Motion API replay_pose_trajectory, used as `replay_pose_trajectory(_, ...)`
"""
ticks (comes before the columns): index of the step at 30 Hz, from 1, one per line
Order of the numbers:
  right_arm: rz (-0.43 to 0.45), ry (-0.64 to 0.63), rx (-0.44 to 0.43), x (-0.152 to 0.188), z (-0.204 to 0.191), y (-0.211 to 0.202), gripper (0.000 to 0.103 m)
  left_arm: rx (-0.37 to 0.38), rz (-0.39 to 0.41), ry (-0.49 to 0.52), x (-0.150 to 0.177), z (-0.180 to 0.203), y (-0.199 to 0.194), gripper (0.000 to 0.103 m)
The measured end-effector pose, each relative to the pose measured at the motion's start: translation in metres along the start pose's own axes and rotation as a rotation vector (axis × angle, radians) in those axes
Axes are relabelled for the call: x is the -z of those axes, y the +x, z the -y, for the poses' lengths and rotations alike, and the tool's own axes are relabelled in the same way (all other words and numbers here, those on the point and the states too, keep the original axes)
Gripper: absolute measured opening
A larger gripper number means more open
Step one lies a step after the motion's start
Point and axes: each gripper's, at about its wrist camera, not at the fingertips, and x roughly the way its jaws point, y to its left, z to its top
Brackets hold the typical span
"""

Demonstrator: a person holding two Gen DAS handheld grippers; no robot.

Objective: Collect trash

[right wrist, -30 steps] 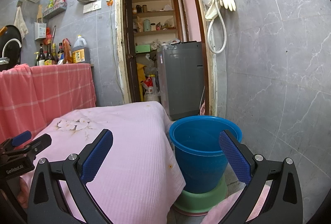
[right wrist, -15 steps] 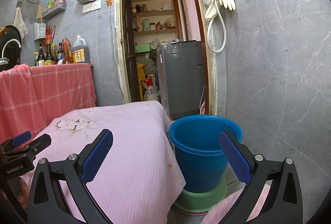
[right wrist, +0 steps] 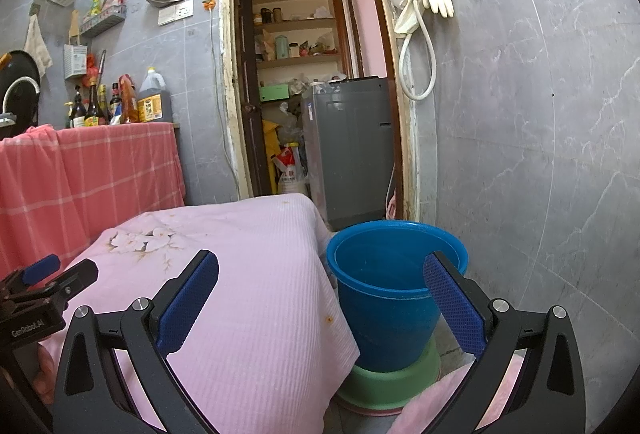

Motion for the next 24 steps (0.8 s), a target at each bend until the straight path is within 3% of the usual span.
replay_pose_trajectory(24,-0.002,-0.001,0.001,0.0025,-0.0028,0.0015,0.103,-0.018,-0.012,0.015,0.0044,-0.0036,0.0043,0.101)
